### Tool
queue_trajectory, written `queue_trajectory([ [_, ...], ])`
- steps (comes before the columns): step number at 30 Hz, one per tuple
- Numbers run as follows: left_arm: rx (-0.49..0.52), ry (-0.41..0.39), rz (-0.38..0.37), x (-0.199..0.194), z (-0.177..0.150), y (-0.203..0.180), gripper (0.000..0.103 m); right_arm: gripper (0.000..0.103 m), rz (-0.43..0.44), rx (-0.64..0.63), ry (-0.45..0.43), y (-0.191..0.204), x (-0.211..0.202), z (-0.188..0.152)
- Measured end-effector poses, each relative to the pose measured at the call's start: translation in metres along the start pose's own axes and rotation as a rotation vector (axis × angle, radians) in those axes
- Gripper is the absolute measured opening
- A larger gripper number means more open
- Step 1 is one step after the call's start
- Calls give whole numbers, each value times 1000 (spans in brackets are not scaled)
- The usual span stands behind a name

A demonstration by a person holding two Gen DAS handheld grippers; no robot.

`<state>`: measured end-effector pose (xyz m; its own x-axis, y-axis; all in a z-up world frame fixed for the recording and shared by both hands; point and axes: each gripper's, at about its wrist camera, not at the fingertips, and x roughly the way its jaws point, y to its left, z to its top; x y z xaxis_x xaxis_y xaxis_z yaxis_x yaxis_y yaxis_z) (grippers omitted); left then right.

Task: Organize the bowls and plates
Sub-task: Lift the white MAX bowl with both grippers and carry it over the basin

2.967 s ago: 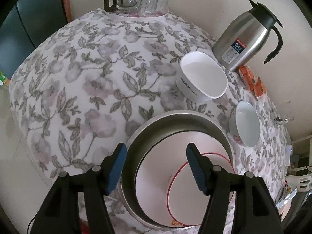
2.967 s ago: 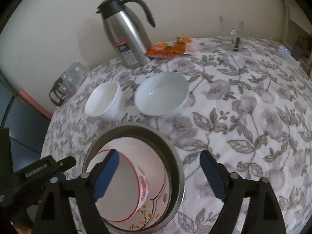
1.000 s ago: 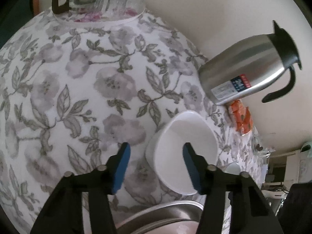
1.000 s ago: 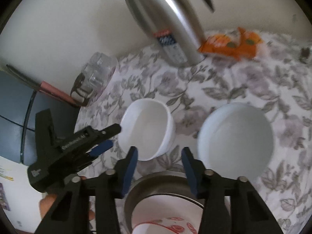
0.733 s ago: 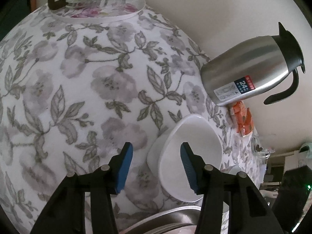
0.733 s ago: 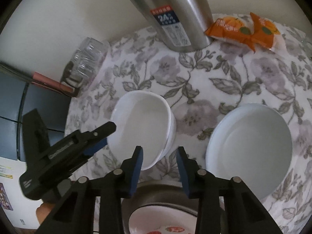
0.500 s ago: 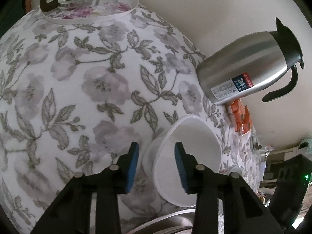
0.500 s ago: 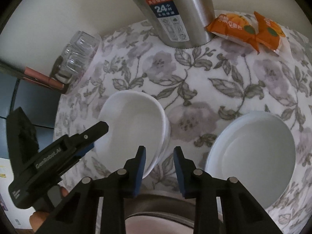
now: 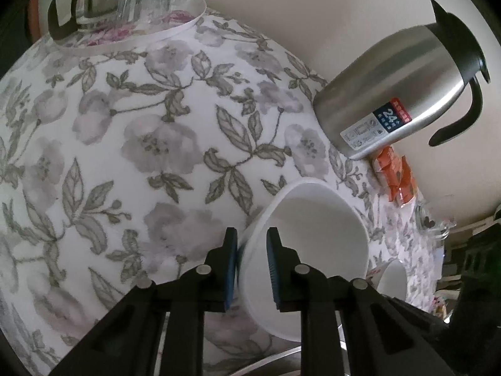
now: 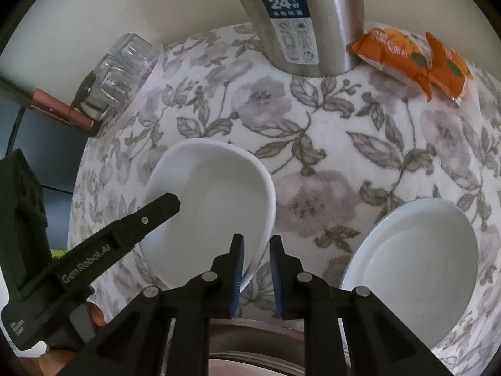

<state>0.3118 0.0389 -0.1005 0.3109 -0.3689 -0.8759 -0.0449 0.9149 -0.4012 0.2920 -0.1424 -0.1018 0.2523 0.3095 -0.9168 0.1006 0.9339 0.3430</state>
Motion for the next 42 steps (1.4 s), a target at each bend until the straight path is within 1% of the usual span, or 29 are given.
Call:
queue_trajectory([
  [5,25,-26,-1,-16,-1,-6,19,18,4,-11,-23,5,-13,-2],
  [11,93,-53,10,-45,-10,-29,19,18,3,-10,-70,6,-51,-11],
  [17,161,-70,22,-77,-34,-57,19,18,3,5,-125,2,-92,-34],
  [19,186,-74,36,-84,-44,-67,19,18,4,19,-137,-1,-104,-45],
  [22,226,-81,32,-93,-55,-79,19,18,-4,36,-148,-10,-117,-61],
  [25,244,-86,24,-102,-66,-87,19,18,15,65,-162,-18,-128,-77],
  [30,299,-95,45,-114,-89,-101,19,18,12,79,-193,-23,-142,-100],
  [35,317,-99,42,-123,-103,-106,19,18,22,102,-212,-28,-148,-122],
  [42,350,-101,76,-129,-121,-109,19,18,16,116,-245,-27,-154,-145],
])
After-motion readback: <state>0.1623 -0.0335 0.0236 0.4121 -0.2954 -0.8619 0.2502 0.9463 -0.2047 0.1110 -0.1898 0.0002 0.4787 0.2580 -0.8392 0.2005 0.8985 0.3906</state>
